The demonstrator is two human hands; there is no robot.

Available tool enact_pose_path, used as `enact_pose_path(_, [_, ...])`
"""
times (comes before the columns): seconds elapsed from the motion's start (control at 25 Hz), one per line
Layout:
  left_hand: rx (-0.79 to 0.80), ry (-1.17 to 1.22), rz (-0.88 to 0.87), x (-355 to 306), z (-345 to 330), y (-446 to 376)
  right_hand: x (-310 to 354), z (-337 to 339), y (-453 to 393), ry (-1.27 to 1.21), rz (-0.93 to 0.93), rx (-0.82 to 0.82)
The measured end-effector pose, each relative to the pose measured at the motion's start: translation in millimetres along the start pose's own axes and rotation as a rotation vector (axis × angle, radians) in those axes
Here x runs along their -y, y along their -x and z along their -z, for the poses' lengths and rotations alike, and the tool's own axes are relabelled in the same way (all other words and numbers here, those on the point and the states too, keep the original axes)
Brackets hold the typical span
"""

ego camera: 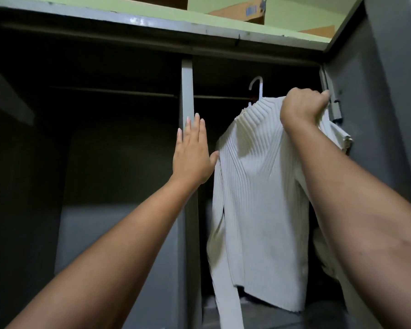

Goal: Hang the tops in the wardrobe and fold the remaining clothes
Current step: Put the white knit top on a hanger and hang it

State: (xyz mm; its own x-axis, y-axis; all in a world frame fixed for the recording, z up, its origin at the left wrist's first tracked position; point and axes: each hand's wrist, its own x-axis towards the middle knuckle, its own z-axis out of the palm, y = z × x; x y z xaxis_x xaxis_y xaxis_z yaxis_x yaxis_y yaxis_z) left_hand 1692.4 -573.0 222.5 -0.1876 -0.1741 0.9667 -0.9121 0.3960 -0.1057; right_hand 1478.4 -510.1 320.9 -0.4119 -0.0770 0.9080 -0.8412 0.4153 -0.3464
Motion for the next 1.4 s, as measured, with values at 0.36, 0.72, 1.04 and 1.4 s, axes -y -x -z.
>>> enact_pose_path(0.36, [-0.182, -0.304, 0.053, 5, -58, -8, 56, -99, -43, 0.095, 0.058, -0.066])
enact_pose_path(0.72, [-0.223, -0.288, 0.032, 6, -60, -8, 61, -128, -31, -0.015, 0.074, -0.072])
enact_pose_path(1.04, [-0.124, -0.119, 0.047, -1, -65, 62, -24, -120, 124, -0.404, -0.156, -0.058])
enact_pose_path(1.4, [-0.001, -0.112, 0.070, -11, -78, 150, -94, -127, 256, 0.332, -0.114, 1.334])
